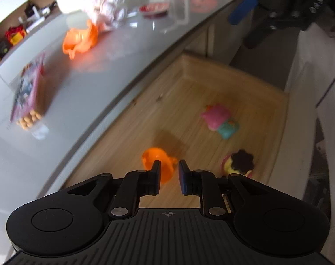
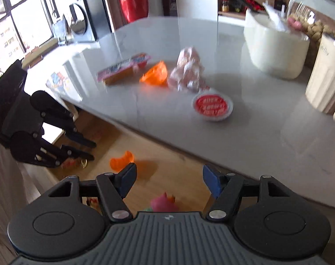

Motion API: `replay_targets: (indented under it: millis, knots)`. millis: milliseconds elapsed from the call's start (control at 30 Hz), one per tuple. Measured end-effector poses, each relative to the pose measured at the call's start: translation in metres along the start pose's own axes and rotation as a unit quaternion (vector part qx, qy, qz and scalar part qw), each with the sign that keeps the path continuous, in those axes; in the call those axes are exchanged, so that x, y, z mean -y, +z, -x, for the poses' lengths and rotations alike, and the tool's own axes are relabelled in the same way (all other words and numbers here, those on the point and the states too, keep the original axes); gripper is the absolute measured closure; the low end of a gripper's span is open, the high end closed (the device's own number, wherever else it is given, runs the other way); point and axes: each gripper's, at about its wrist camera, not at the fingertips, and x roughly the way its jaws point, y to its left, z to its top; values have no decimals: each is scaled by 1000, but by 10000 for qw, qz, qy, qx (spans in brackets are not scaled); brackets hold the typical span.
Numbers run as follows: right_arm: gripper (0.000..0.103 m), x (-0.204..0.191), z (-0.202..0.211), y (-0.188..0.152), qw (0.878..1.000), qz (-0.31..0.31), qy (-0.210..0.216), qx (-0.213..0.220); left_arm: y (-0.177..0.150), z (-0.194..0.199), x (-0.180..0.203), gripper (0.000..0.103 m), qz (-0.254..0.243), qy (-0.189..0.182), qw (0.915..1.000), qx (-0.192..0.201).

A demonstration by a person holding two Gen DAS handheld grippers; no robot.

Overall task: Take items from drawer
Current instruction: 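Grasp the second orange egg half with the left tool while the right tool grasps the pink pig toy, then place the egg half and pink pig toy on the countertop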

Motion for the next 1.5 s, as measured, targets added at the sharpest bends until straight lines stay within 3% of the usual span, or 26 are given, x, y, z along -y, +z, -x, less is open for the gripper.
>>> replay_targets:
  millis: [167, 267, 400, 433, 567, 733, 833, 1033, 1267, 1333, 1400, 1433, 1500]
  knots:
    - [36, -15, -46, -27, 9962, 267, 52, -830, 0, -37, -20, 83, 654, -21, 9977, -176]
    - [36, -23, -66, -30, 9925, 483, 70, -1123, -2, -53, -29, 83, 952, 175, 9951, -175]
    - [36, -35, -90, -29, 9869, 841, 81, -1376, 1, -68, -29, 81, 847, 429, 9954, -107]
    - [36, -37, -96, -28, 9853, 940, 69, -1426, 2, -72, -28, 77, 824, 388, 9958, -124]
    - [36, -40, -120, -27, 9782, 1114, 88, -1751, 5, -86, -29, 77, 674, 330, 9971, -153]
    - [36, -44, -147, -26, 9680, 1192, 123, -2204, 1, -95, -35, 77, 869, 20, 9958, -288]
    - [36, -45, -155, -20, 9659, 1215, -94, -2283, 0, -97, -32, 78, 803, -100, 9963, -280]
    - [36, -43, -180, -17, 9600, 933, -226, -2630, 0, -95, -23, 82, 609, -236, 9969, -429]
    - [32, -36, -189, -24, 9544, 674, -250, -2899, -1, -90, -29, 82, 805, -328, 9940, -664]
    - [38, -37, -188, -27, 9519, 666, -166, -2985, 1, -90, -29, 82, 865, -373, 9932, -677]
    - [63, -37, -184, -28, 9508, 641, 32, -3031, -3, -88, -30, 85, 838, -441, 9932, -684]
    - [69, -38, -181, -27, 9511, 589, 93, -3032, -5, -85, -29, 85, 805, -488, 9933, -675]
    - [69, -41, -169, -27, 9544, 601, 64, -2924, -8, -80, -28, 85, 741, -598, 9934, -639]
